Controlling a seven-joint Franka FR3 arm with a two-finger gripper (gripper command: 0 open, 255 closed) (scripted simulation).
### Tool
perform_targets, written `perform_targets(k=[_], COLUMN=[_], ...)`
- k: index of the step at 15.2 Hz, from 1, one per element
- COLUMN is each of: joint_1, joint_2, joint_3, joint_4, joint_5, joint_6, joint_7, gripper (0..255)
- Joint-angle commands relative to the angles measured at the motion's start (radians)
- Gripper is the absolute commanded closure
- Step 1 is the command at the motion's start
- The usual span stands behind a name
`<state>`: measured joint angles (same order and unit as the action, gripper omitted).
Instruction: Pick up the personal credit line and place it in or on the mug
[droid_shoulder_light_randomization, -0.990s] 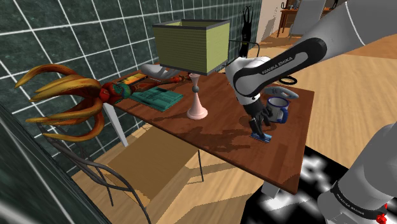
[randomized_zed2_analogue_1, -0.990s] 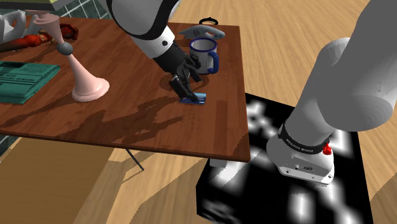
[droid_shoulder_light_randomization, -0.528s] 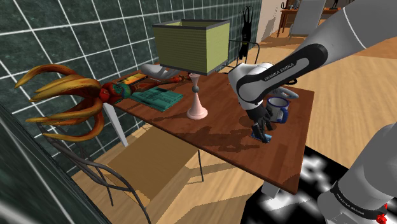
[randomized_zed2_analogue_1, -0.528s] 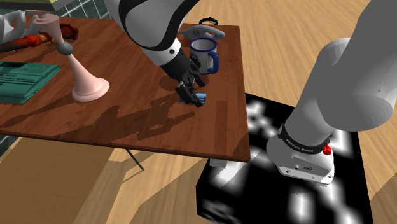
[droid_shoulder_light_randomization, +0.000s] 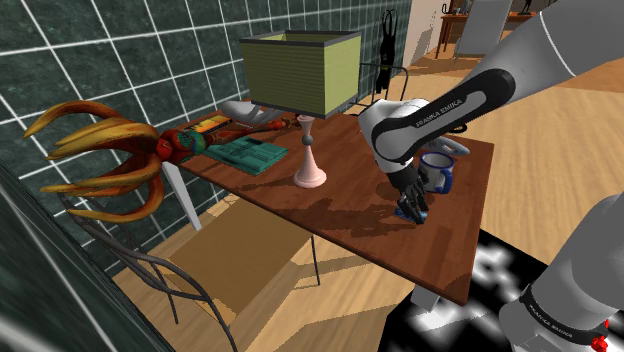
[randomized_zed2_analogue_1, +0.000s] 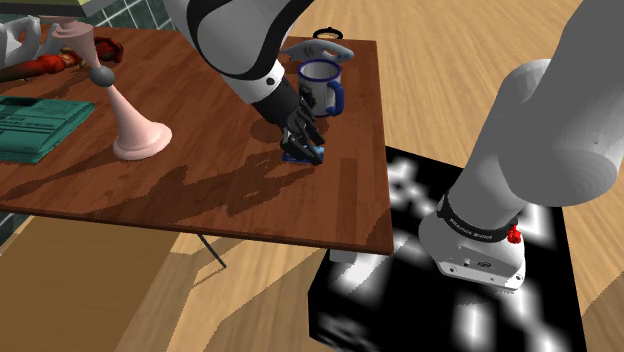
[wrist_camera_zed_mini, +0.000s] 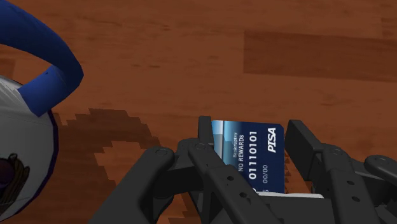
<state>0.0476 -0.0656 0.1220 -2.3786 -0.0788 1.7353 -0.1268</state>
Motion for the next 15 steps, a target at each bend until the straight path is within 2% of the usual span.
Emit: perform_targets(k=[1,6,15], joint_1=[0.000,0.000,0.001], joint_2=[0.000,0.000,-0.070], joint_3=[0.000,0.000,-0.001], joint_4=[0.000,0.000,0.056], joint_5=[0.000,0.000,0.007], joint_6=[0.000,0.000,-0.125], joint_7=[0.000,0.000,-0.015], gripper=[255,255,255])
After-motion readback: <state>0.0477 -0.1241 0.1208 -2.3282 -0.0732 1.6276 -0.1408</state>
